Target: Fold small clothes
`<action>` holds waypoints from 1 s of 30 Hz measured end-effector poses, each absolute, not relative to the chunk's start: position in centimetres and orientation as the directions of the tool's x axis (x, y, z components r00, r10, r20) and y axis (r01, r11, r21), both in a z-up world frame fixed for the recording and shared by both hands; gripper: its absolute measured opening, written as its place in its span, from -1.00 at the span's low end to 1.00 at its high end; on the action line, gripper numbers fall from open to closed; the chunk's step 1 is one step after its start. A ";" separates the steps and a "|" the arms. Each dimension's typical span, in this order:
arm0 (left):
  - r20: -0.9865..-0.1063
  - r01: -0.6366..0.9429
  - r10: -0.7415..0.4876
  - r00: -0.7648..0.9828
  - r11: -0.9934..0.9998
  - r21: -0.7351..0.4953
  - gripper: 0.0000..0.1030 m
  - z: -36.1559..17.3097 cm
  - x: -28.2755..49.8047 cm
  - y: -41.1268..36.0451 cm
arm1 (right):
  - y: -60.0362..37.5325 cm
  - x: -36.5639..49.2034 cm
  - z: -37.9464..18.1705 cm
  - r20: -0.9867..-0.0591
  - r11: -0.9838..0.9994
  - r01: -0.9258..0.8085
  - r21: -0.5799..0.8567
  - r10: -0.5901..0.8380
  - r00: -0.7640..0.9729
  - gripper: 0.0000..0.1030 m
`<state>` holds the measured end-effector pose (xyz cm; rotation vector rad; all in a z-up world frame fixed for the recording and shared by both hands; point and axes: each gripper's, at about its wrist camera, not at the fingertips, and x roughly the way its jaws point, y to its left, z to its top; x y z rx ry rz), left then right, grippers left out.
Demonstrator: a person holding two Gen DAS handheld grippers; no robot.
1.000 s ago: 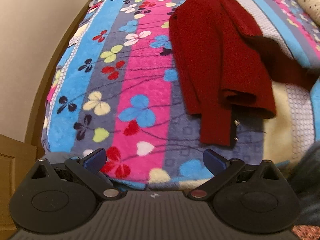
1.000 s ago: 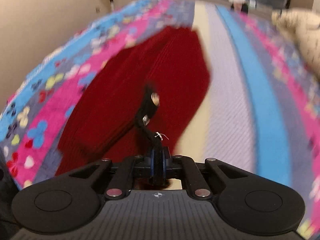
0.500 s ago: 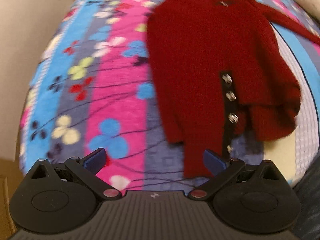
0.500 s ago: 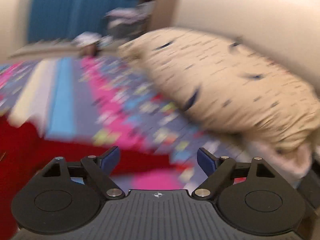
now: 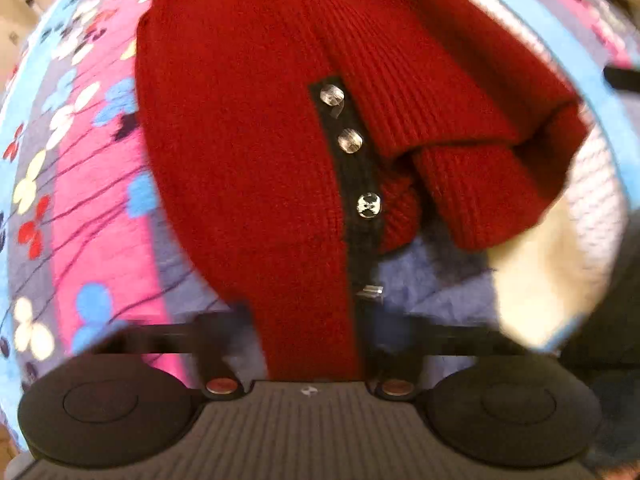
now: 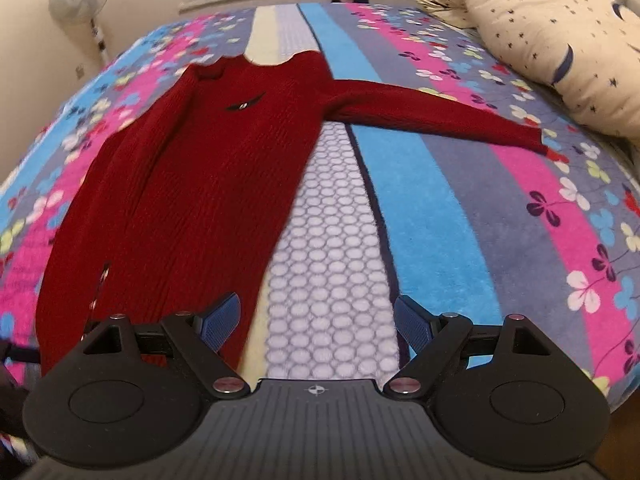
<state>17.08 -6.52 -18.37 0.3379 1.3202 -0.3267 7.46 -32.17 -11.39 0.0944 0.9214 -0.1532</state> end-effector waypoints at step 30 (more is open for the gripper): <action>-0.932 0.000 -0.108 0.347 0.993 -0.115 0.99 -19.7 20.7 6.1 | -28.5 6.6 -14.6 -0.816 0.995 0.093 -0.018 -0.068 0.574 0.64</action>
